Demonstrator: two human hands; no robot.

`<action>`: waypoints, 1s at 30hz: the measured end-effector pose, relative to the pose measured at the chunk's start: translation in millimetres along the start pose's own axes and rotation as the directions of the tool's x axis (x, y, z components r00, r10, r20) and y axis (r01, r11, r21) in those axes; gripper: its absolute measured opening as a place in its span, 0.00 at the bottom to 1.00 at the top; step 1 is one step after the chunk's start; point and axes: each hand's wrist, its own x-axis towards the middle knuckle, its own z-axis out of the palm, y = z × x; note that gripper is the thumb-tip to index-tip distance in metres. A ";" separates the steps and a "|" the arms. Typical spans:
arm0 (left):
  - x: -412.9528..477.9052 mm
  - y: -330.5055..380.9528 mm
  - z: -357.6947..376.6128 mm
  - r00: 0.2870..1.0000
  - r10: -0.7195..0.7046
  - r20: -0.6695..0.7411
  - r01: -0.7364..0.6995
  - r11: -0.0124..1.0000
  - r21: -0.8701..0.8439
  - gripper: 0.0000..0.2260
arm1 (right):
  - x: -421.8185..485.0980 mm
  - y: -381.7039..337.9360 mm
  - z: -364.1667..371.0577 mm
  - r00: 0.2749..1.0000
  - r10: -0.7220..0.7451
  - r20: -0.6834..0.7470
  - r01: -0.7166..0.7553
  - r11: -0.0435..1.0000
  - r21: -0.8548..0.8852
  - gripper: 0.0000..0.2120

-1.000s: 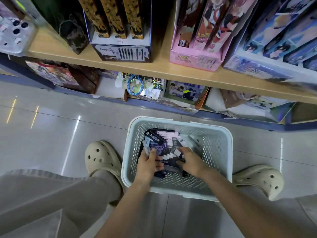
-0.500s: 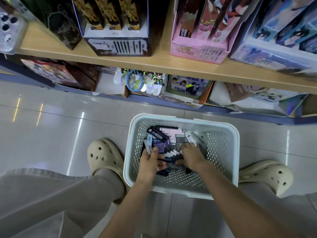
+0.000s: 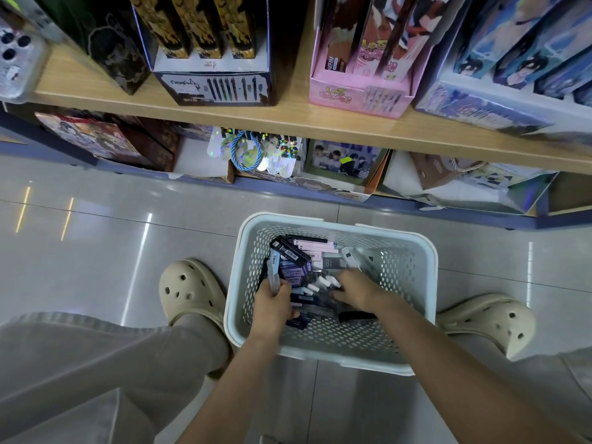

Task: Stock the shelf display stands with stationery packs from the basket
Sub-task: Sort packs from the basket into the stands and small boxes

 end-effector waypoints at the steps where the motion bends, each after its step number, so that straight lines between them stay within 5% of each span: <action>1: 0.8 -0.9 0.8 1.000 -0.011 0.002 0.011 1.000 0.000 0.07 | -3.8 -1.7 -1.2 1.000 -0.010 -0.029 0.011 0.999 0.032 0.11; 5: 3.2 2.2 5.4 0.999 -0.038 0.022 0.040 0.995 -0.090 0.05 | -24.1 -21.3 -10.3 0.985 0.012 -0.171 0.039 0.956 0.291 0.13; 8: 0.8 8.0 9.7 0.992 0.001 0.123 0.004 0.999 -0.044 0.05 | -46.6 -43.4 -28.1 0.980 0.023 -0.195 0.098 0.803 0.588 0.09; 14: -21.9 31.1 15.6 0.922 0.051 0.385 -0.016 0.995 -0.093 0.11 | -84.1 -73.9 -56.5 0.961 0.062 -0.271 0.180 0.606 0.775 0.05; 30: -102.2 84.2 -1.5 0.850 0.319 0.419 -0.292 0.948 -0.130 0.10 | -158.4 -94.8 -82.5 0.838 -0.023 -0.545 0.437 0.627 0.645 0.11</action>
